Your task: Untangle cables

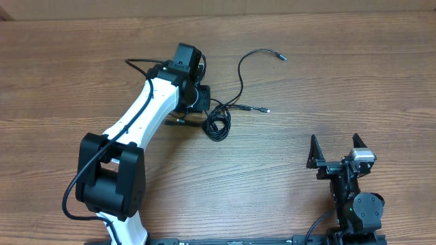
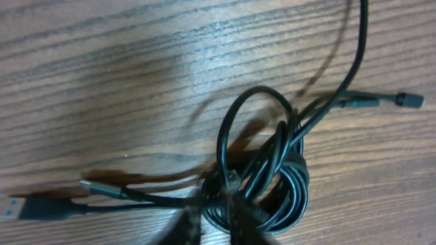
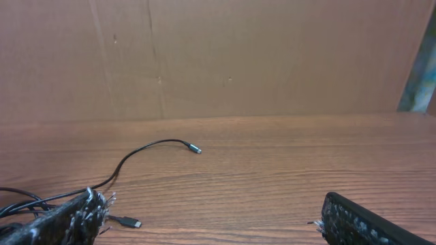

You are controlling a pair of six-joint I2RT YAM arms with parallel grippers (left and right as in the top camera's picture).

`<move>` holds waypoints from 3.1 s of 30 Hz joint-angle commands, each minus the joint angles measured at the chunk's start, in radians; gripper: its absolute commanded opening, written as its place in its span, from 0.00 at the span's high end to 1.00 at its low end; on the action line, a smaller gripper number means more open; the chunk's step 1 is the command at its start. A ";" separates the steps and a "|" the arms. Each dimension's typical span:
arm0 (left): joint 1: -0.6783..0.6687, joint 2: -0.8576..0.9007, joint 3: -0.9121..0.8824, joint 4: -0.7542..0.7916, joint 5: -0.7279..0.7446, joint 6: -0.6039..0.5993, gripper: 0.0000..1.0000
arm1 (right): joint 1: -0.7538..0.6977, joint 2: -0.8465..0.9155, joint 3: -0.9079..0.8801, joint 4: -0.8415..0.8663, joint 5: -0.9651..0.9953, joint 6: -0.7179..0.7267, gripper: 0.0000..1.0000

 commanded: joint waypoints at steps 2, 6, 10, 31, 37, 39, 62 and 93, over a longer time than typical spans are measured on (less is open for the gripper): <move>-0.007 0.010 -0.048 0.049 -0.005 -0.022 0.64 | 0.006 -0.007 -0.011 0.005 0.006 0.008 0.00; -0.008 0.010 -0.063 0.061 0.025 -0.043 0.64 | 0.006 -0.007 -0.011 0.005 0.006 0.008 0.00; -0.007 0.010 -0.063 0.061 0.023 -0.043 0.58 | 0.006 -0.007 -0.011 0.005 0.006 0.008 0.00; -0.011 0.010 -0.079 0.130 0.189 0.065 0.96 | 0.001 0.122 0.438 -0.225 -0.184 0.260 0.00; 0.083 0.010 -0.063 0.104 0.374 0.157 0.96 | 0.002 0.587 0.880 -0.607 -0.195 0.292 0.00; 0.124 0.010 -0.063 0.095 0.473 0.212 0.96 | 0.003 0.764 0.979 -0.645 -0.363 0.292 0.00; 0.224 0.010 -0.066 0.057 0.331 0.216 0.96 | 0.273 1.588 0.996 -0.423 -0.581 0.577 0.51; -0.042 0.010 -0.196 0.116 -0.011 -0.167 0.96 | 0.548 1.800 0.982 -0.107 -0.072 0.937 0.58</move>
